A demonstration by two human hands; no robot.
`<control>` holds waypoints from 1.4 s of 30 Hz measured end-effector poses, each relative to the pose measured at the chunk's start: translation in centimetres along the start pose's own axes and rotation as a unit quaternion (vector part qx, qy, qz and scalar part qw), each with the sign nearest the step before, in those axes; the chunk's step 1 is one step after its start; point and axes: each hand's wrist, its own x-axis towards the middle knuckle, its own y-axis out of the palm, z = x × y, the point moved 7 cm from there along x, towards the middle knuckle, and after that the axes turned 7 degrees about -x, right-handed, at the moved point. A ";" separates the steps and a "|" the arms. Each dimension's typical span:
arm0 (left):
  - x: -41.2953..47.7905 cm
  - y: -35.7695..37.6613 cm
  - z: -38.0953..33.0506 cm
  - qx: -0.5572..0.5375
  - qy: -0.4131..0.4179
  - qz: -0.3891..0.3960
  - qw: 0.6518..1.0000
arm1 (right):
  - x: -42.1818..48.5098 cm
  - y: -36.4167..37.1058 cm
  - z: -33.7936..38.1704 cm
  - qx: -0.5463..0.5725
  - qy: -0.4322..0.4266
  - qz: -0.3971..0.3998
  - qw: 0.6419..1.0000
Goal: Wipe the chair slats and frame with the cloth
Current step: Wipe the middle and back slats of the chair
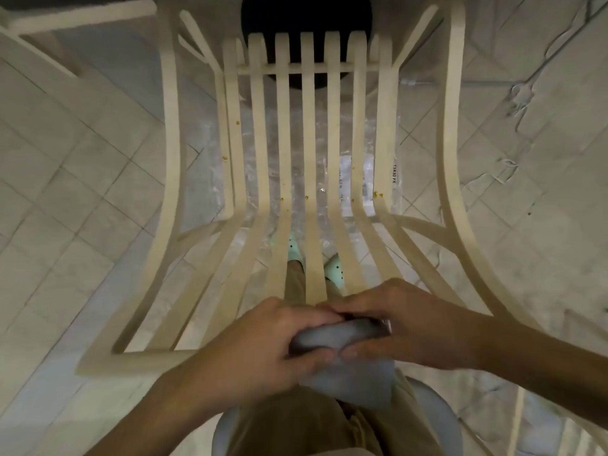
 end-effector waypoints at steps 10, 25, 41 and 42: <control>-6.2 -3.4 3.3 0.067 0.034 -0.264 0.962 | 4.8 1.6 1.0 -0.126 -0.040 -0.079 0.988; -7.9 -3.6 4.8 0.195 0.043 -0.287 0.937 | 18.0 -1.6 -17.3 -0.317 0.167 -0.054 0.932; -9.0 -4.5 7.3 0.253 -0.045 -0.171 0.951 | 8.1 0.2 -5.5 -0.218 0.025 -0.019 0.975; -8.8 -4.6 7.4 0.256 -0.052 -0.172 0.950 | 7.5 0.3 -4.6 -0.218 0.016 -0.011 0.976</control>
